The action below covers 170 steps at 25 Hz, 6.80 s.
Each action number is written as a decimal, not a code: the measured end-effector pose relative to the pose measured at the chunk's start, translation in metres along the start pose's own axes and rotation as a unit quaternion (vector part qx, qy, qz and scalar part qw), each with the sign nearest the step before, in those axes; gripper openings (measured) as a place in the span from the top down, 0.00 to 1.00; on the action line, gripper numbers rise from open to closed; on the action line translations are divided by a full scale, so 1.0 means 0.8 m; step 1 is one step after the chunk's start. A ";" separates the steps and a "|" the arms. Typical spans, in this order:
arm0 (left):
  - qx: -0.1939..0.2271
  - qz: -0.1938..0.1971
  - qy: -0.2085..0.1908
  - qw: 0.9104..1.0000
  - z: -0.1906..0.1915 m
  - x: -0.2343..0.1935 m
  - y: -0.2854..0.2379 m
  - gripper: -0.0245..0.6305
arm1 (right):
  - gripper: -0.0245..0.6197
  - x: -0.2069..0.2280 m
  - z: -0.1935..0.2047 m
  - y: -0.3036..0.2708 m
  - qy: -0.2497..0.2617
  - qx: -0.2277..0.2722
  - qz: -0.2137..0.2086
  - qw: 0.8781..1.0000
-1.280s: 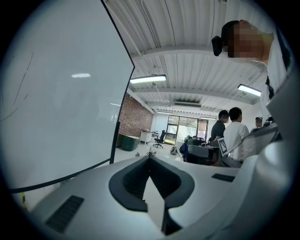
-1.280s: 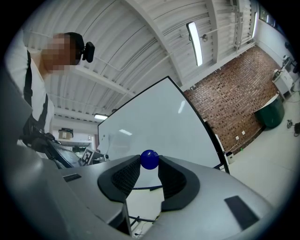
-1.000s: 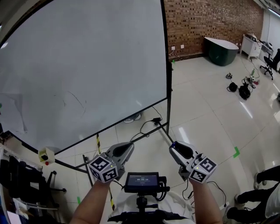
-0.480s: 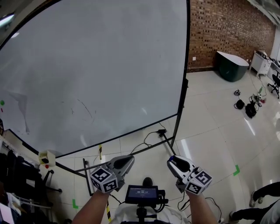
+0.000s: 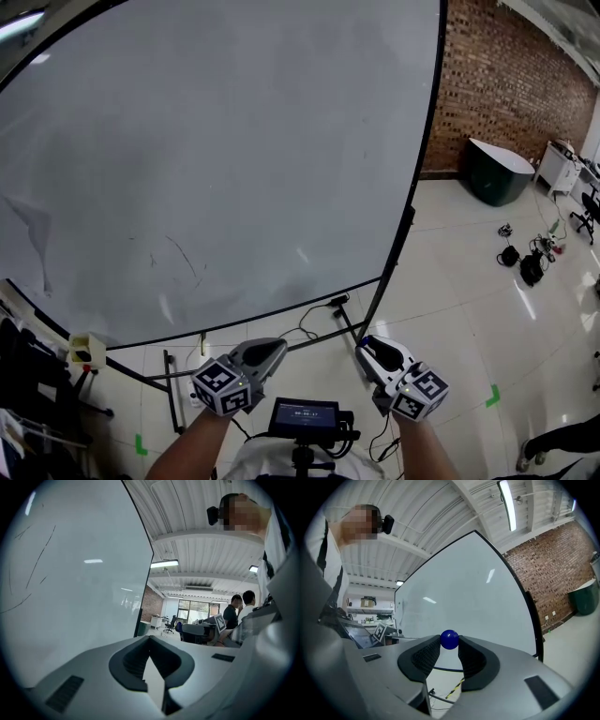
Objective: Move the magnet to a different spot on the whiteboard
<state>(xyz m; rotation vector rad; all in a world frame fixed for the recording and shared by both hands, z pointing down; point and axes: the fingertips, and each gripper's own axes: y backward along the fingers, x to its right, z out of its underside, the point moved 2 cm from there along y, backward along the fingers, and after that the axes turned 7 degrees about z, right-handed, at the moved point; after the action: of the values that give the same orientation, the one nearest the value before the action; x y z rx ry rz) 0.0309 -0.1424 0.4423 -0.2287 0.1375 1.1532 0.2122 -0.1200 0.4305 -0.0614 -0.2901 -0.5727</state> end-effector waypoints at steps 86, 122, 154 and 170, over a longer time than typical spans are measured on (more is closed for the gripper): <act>-0.016 0.089 0.007 0.996 -0.032 -0.188 -0.125 0.95 | 0.70 0.117 -0.122 -0.282 0.175 -0.003 0.122 0.977; -0.039 -0.029 0.007 0.999 0.058 0.076 -0.056 0.95 | 0.91 0.052 0.009 0.080 0.028 -0.028 0.004 0.999; -0.012 -0.022 0.023 0.999 0.120 0.212 -0.019 0.95 | 0.92 -0.019 0.058 0.210 0.036 -0.053 -0.065 0.996; -0.017 -0.039 0.019 0.999 0.113 0.222 -0.061 0.95 | 0.92 0.013 0.040 0.220 0.024 -0.041 -0.078 0.996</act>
<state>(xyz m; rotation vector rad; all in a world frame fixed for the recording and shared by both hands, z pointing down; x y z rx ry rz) 0.1459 0.0188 0.4955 -0.2839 0.1426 1.0745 0.3075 0.0267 0.4684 -0.1050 -0.2248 -0.7395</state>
